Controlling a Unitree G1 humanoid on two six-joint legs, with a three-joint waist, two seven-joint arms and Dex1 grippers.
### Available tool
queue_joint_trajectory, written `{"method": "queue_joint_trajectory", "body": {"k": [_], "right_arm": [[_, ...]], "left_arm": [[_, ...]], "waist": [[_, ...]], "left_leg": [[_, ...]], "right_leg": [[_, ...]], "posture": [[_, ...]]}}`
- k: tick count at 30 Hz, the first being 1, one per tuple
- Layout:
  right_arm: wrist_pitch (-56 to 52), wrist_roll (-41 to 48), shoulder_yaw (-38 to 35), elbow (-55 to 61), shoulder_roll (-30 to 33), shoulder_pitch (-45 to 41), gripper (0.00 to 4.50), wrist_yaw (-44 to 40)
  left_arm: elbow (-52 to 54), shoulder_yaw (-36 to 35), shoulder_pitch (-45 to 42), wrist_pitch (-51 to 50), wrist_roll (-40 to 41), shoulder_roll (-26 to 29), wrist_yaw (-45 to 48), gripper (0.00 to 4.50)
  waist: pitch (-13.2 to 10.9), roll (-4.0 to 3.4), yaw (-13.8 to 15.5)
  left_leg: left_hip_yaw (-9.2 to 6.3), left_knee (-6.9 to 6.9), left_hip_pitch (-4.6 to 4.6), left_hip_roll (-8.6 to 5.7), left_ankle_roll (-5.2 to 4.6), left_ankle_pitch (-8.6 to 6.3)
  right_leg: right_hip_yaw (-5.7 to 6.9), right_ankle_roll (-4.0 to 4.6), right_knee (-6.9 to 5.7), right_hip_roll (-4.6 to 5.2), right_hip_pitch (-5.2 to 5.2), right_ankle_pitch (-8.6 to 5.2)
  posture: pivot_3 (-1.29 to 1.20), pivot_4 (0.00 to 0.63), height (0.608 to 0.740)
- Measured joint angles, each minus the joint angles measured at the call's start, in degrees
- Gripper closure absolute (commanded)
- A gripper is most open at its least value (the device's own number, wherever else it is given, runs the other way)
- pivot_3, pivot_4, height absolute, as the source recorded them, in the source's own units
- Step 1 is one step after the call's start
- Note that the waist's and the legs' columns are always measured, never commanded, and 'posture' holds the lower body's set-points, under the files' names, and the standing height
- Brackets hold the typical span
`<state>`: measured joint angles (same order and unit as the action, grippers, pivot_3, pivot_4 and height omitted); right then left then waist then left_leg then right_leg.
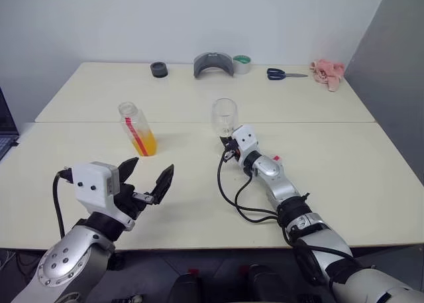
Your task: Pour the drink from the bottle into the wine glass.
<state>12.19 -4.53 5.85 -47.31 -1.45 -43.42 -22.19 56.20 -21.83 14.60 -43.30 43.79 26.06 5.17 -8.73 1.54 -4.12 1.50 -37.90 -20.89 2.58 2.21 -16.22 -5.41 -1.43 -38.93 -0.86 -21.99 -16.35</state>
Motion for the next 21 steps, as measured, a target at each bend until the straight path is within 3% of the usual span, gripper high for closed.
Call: {"method": "queue_joint_trajectory", "body": {"k": [11,21], "right_arm": [[-1.40,4.21,-1.85,-8.19,-5.97,-7.57,4.28,-3.15],[3.97,2.12,-0.79,-17.97,-6.28,-12.71,4.28,-2.35]], "left_arm": [[0.84,-0.89,2.95,0.07,0.46,1.12,-0.06,0.00],[1.64,-1.03,2.98,0.12,0.71,1.14,-0.96,0.00]], "waist": [[-0.40,0.00,-1.45],[-0.49,0.00,-0.99]], "left_leg": [[0.01,0.13,-0.17,0.11,0.02,-0.02],[-0.07,0.17,-0.27,0.08,0.09,-0.08]], "right_leg": [[-0.04,0.17,-0.05,-0.07,-0.31,-0.08],[0.06,0.24,-0.01,-0.01,-0.32,-0.13]], "posture": [[0.00,0.150,0.740],[0.00,0.150,0.740]]}}
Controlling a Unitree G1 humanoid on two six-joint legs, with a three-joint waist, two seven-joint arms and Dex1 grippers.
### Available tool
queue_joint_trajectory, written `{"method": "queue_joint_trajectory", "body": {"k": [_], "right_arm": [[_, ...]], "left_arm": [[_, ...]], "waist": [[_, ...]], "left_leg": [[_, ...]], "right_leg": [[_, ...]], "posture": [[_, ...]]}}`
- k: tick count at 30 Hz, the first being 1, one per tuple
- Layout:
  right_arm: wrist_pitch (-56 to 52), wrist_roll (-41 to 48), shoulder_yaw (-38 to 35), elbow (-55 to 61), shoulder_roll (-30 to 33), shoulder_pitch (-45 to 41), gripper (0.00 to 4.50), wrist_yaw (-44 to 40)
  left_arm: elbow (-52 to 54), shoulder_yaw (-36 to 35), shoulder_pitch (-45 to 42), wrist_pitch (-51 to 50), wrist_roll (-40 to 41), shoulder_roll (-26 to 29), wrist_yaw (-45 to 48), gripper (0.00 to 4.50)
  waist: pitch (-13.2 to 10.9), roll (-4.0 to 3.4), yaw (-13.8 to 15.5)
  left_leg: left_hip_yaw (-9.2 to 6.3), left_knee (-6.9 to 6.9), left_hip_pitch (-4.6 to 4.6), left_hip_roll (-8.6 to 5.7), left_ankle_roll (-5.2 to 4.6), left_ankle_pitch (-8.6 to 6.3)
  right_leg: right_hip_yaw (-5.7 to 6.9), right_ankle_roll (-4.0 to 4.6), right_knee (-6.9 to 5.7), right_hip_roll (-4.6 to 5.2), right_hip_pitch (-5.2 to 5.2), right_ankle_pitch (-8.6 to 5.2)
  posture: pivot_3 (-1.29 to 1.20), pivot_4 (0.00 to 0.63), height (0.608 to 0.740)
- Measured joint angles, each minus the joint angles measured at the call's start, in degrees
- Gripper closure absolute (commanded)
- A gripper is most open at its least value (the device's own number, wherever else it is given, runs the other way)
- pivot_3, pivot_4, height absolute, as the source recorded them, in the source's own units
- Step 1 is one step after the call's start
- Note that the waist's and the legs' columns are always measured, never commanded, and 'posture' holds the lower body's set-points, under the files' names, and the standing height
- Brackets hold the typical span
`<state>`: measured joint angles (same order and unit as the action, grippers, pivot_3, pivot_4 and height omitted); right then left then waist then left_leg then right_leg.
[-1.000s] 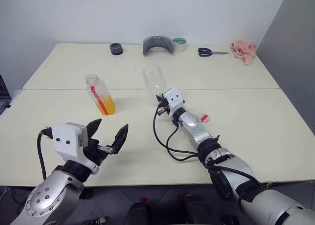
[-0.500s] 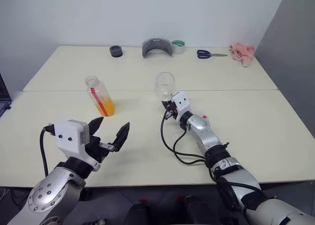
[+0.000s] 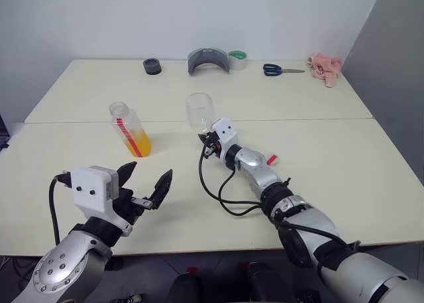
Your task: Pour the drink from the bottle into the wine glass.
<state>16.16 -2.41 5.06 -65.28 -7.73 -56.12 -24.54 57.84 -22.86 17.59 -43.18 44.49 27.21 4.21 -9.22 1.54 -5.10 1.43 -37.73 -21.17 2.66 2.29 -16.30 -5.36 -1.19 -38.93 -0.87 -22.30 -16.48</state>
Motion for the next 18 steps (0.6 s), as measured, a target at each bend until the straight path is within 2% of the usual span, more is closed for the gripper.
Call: {"method": "queue_joint_trajectory", "body": {"k": [2,7,14,15,18], "right_arm": [[0.49,-0.85,0.21,-0.91,-0.06,-0.69,4.28,0.10],[0.89,-1.01,0.17,-2.08,-0.04,-0.76,2.69,-0.21],[1.28,-1.08,0.31,-2.52,0.60,-0.09,0.24,-1.73],[1.59,-1.10,0.50,-2.28,0.90,0.57,0.03,-1.95],[2.10,-1.06,0.64,-1.05,2.85,3.09,0.03,-3.56]], "left_arm": [[0.00,0.00,-0.10,0.00,0.17,0.00,-0.05,0.00],[-0.01,0.03,-0.72,-0.01,0.24,0.00,-0.34,0.00],[-0.14,0.16,-2.11,-0.01,0.22,0.02,-0.33,0.00],[-0.16,0.30,-2.21,-0.01,0.15,0.02,-0.33,0.00],[-0.33,1.56,-2.28,0.01,-0.63,-0.05,-0.32,0.00]], "waist": [[0.00,0.00,0.00],[-0.01,-0.01,0.01],[-0.27,0.01,0.02],[-0.27,0.01,0.02],[-0.33,0.02,0.16]], "left_leg": [[-0.02,0.00,0.01,0.02,0.00,0.00],[-0.03,0.00,0.00,0.03,0.00,0.00],[-0.06,0.00,-0.05,0.02,0.03,-0.01],[-0.06,0.00,-0.05,0.02,0.05,-0.03],[-0.08,0.00,-0.12,-0.02,0.08,-0.05]], "right_leg": [[0.01,0.00,0.00,-0.01,0.00,0.00],[0.02,0.00,-0.01,-0.01,0.00,-0.01],[0.05,0.01,0.01,-0.01,-0.01,-0.01],[0.05,0.01,0.02,0.00,-0.01,-0.01],[0.07,0.00,0.04,0.01,-0.02,-0.01]], "posture": [[0.00,0.150,0.740],[0.00,0.150,0.740],[0.00,0.150,0.740],[0.00,0.150,0.740],[0.00,0.150,0.740]]}}
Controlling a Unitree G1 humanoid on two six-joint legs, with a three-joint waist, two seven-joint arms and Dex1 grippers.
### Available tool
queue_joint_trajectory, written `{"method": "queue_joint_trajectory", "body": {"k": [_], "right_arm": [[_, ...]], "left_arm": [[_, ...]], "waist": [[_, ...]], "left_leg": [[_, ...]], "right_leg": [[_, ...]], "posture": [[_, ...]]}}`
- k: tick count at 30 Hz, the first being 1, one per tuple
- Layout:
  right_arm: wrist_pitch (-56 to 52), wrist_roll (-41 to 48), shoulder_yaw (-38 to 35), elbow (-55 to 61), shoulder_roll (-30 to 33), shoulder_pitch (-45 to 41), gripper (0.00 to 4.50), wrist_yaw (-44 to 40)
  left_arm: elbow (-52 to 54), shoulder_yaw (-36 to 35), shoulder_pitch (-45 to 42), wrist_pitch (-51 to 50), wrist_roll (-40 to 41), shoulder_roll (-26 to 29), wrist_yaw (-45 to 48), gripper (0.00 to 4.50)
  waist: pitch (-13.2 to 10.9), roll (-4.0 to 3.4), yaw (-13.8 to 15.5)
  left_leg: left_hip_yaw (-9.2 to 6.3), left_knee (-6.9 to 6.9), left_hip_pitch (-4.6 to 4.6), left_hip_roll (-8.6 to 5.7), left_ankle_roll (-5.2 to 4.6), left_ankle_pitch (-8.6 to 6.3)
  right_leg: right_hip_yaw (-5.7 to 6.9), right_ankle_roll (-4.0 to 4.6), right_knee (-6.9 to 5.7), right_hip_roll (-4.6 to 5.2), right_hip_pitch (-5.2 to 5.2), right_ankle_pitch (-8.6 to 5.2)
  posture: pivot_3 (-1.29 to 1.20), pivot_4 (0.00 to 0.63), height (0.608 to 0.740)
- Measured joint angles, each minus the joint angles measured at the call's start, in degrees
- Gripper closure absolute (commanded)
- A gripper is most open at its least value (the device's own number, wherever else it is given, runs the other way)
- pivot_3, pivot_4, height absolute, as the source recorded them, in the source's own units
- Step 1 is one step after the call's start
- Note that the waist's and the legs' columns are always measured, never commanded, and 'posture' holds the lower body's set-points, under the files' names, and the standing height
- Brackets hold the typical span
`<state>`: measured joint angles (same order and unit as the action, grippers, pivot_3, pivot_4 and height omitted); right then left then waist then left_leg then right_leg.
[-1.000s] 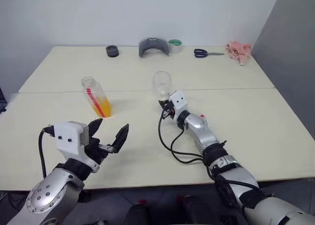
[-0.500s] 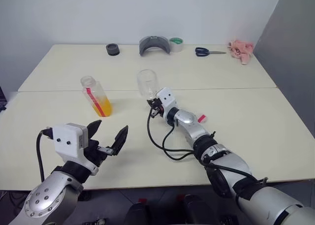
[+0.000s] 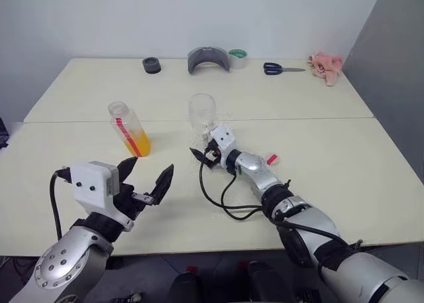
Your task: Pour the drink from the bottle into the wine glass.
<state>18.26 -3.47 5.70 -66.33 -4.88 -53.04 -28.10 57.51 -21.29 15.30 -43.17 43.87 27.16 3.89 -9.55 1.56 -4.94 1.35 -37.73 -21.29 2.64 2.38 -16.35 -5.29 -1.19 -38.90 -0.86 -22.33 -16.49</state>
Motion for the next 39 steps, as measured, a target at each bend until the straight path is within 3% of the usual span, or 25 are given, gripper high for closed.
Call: {"method": "queue_joint_trajectory", "body": {"k": [7,11,18,27,39], "right_arm": [[-3.53,1.49,0.12,18.28,8.61,10.32,0.03,-8.81],[-14.62,5.70,0.32,41.20,15.47,19.45,0.03,-15.14],[-31.39,15.23,2.03,67.93,26.95,29.89,0.03,-26.11],[-45.14,29.74,0.02,83.25,31.44,28.65,0.03,-29.26],[-51.36,33.88,-0.16,87.90,31.39,26.66,0.03,-22.60]], "left_arm": [[-3.37,2.21,1.88,2.75,-5.34,-1.65,0.09,0.00],[-7.01,3.09,2.56,5.68,-9.28,-3.95,0.21,0.00],[-12.89,2.31,1.68,10.22,-14.84,-5.00,0.58,0.00],[-21.79,-0.33,-2.46,13.12,-16.94,-4.04,4.46,0.00],[-32.08,-0.67,-10.95,16.39,-19.96,-1.57,8.93,0.00]], "waist": [[-0.11,0.03,0.13],[-0.11,0.03,0.44],[-0.18,0.15,0.58],[-0.37,0.45,0.66],[-0.39,0.50,1.59]], "left_leg": [[-0.06,-0.03,-0.40,0.03,0.03,-0.01],[-0.07,-0.08,-0.93,0.05,0.04,-0.01],[-0.09,-0.07,-0.95,0.05,0.03,-0.02],[-0.17,-0.15,-1.05,0.03,0.03,-0.02],[-0.40,-0.20,-1.26,-0.01,0.03,-0.02]], "right_leg": [[0.04,-0.05,0.00,0.00,-0.36,-0.02],[0.04,-0.06,-0.09,0.02,-0.90,-0.01],[0.09,-0.07,-0.05,0.06,-0.90,-0.02],[0.17,-0.11,-0.06,-0.03,-0.92,0.00],[0.38,-0.10,-0.03,0.02,-0.97,0.01]], "posture": [[0.00,0.150,0.740],[0.00,0.150,0.740],[0.00,0.150,0.740],[0.00,0.150,0.740],[0.00,0.150,0.740]]}}
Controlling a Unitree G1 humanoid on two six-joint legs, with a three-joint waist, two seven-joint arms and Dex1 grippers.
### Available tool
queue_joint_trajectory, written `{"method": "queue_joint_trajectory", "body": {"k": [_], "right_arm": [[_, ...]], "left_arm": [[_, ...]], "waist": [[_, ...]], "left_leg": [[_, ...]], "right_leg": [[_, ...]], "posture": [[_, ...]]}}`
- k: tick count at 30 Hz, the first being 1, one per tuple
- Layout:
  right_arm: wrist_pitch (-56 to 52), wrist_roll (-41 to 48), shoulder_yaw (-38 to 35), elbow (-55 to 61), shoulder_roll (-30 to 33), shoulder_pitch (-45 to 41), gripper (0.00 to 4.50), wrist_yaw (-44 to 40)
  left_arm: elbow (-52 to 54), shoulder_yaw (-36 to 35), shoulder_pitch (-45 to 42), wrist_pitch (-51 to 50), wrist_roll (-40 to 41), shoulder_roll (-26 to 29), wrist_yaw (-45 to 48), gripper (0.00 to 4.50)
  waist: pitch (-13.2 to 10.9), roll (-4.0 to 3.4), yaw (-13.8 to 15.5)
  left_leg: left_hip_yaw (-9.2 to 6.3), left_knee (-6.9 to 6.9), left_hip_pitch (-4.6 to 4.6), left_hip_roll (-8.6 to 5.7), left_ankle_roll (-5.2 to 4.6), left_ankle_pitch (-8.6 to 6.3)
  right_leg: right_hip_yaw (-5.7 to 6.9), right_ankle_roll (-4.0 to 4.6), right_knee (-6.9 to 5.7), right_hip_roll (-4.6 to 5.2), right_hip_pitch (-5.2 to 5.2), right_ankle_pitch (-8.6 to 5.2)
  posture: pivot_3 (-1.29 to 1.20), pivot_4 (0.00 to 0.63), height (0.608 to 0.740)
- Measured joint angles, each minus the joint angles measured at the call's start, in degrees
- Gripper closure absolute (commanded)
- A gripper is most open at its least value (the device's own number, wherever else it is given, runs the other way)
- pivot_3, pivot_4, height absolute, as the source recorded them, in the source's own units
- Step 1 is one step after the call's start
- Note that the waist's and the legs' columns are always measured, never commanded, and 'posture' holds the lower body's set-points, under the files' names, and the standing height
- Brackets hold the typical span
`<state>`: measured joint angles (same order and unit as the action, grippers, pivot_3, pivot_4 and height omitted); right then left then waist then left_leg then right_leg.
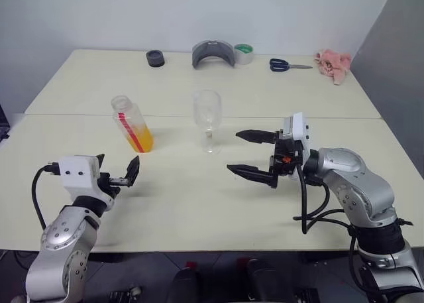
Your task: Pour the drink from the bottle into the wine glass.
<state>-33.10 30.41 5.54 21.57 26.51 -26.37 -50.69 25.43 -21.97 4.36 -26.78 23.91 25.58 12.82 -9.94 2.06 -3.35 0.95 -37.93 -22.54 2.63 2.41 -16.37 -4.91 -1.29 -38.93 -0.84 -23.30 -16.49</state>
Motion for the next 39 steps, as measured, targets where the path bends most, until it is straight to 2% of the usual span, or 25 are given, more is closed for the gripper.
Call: {"method": "queue_joint_trajectory", "body": {"k": [15,39], "right_arm": [[-2.90,2.36,-0.09,2.40,0.09,0.56,0.03,4.90],[-4.04,2.44,-1.58,2.93,0.18,0.86,0.03,9.58]], "left_arm": [[-13.74,2.41,-11.26,4.93,-3.88,1.31,4.51,0.00],[-46.35,7.10,-33.24,21.96,-9.87,0.83,9.26,0.00]], "waist": [[0.00,0.00,0.50],[0.01,0.00,1.60]], "left_leg": [[-0.51,-0.10,-0.31,-0.01,0.01,0.01],[-0.62,-0.20,-0.37,-0.08,0.02,0.02]], "right_leg": [[0.82,0.03,-0.01,0.12,-0.06,0.01],[0.99,0.05,-0.08,0.17,-0.04,0.03]], "posture": [[0.00,0.150,0.740],[0.00,0.150,0.740]]}}
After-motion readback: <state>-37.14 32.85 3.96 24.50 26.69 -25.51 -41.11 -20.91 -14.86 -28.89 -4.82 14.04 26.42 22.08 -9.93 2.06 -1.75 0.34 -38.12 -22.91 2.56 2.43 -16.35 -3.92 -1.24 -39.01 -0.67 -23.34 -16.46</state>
